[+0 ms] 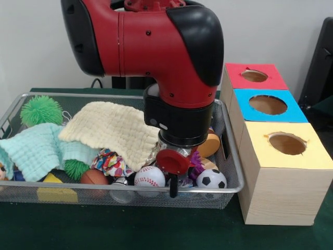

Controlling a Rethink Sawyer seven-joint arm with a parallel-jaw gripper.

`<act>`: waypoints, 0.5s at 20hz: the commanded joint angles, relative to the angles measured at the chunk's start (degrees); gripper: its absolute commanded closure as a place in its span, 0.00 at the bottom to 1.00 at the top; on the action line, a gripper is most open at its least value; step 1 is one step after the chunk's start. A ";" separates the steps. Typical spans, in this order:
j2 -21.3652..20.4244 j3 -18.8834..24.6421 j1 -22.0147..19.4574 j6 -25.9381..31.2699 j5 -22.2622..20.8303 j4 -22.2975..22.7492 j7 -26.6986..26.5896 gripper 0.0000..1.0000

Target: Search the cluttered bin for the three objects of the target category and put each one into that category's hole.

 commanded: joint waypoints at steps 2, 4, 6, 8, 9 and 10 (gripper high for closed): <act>-3.40 -0.34 -1.12 4.32 -0.44 3.68 4.52 0.00; -5.35 -0.24 -1.50 3.39 -0.13 5.32 4.88 0.00; -6.55 -0.46 -1.57 2.70 -0.19 6.39 5.37 0.00; -7.59 -0.59 -1.75 1.81 -0.31 7.69 5.82 0.00; -6.90 -0.41 -0.77 2.72 -0.06 5.48 6.47 0.00; -7.61 -0.50 -0.69 2.57 -0.09 5.98 6.61 0.00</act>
